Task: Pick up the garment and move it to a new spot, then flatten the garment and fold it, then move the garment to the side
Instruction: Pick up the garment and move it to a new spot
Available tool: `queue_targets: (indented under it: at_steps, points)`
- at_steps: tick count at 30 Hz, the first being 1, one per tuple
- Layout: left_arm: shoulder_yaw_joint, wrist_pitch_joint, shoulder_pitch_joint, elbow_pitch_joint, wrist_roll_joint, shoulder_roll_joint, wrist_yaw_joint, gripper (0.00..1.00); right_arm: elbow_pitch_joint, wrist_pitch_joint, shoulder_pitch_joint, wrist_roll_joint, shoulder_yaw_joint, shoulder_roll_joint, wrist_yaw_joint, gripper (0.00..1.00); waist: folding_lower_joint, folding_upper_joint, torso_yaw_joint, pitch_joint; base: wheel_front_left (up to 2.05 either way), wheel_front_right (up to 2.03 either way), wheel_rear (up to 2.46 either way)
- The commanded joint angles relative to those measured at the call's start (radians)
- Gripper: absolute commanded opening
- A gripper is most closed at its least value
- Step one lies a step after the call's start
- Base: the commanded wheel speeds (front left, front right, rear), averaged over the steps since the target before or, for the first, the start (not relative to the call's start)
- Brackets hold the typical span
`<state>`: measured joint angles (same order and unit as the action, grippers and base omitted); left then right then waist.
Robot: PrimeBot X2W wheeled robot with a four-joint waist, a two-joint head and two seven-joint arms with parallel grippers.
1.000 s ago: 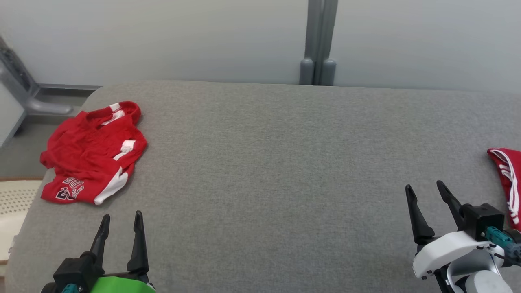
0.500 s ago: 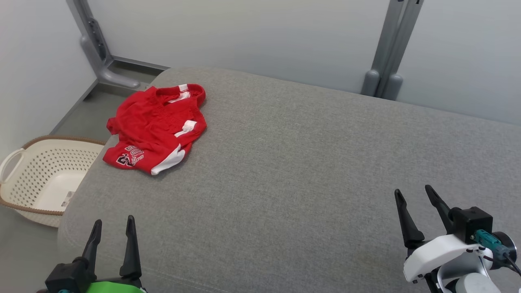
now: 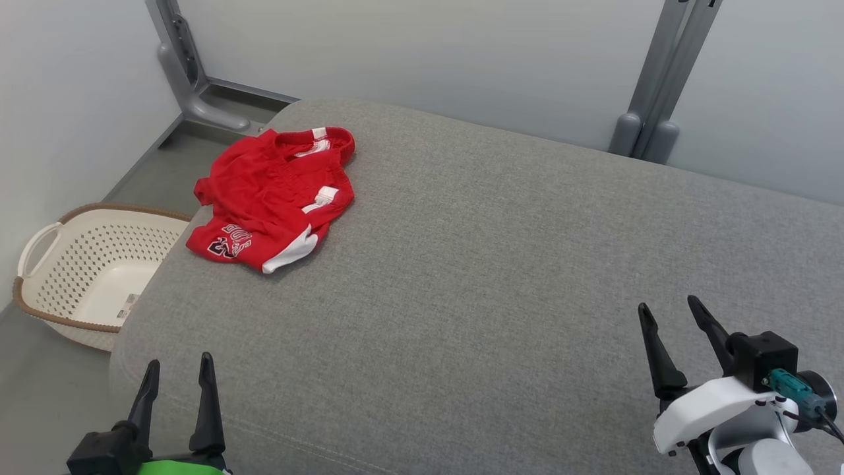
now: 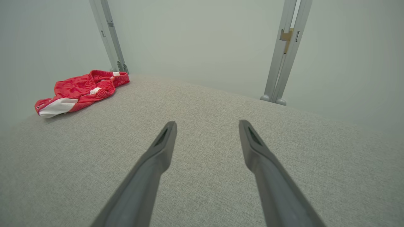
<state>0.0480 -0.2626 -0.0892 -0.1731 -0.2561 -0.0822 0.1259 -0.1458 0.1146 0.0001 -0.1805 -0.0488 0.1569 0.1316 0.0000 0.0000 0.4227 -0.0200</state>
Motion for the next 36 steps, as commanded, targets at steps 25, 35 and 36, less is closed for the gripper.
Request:
queue_targets:
  at_steps: [25, 35, 36]
  points:
    - [0.059, 0.278, 0.566, -0.467, -0.214, -0.075, -0.013, 1.0, 0.108, -0.089, -0.099, 0.003, -0.077, 0.077, -0.002, 1.0, 0.0, 0.0, -0.162, 0.188, 0.0, 0.0, 0.0]
    - [0.131, 0.339, 0.793, -0.694, -0.28, -0.146, -0.069, 1.0, 0.265, -0.171, -0.154, 0.023, -0.115, 0.153, -0.002, 1.0, 0.0, 0.0, -0.293, 0.39, 0.0, 0.0, 0.0]
    - [0.131, 0.344, 0.803, -0.711, -0.277, -0.154, -0.076, 1.0, 0.281, -0.178, -0.154, 0.024, -0.111, 0.158, -0.002, 1.0, 0.0, 0.0, -0.301, 0.404, 0.0, 0.0, 0.0]
